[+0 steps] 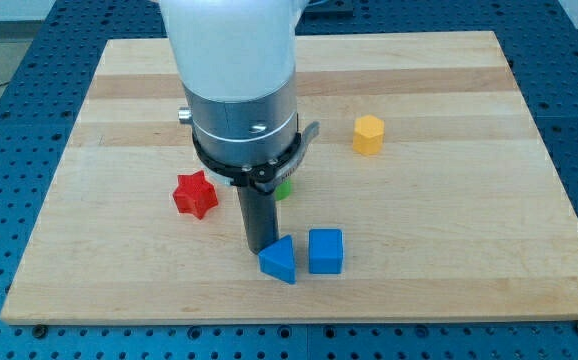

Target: Move the arm towards the yellow hexagon

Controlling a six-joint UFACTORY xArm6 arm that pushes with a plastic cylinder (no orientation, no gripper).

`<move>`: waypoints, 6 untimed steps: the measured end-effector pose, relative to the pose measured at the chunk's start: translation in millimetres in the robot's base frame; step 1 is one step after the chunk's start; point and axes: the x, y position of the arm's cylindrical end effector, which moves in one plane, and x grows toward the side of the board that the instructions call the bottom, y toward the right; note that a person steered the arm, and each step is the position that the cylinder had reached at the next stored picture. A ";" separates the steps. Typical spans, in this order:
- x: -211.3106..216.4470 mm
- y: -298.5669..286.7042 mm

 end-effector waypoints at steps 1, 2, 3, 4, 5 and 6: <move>-10.4 -13.4; -22.8 -42.1; -28.9 -46.0; -39.0 -31.5; -51.6 19.2; -65.2 104.4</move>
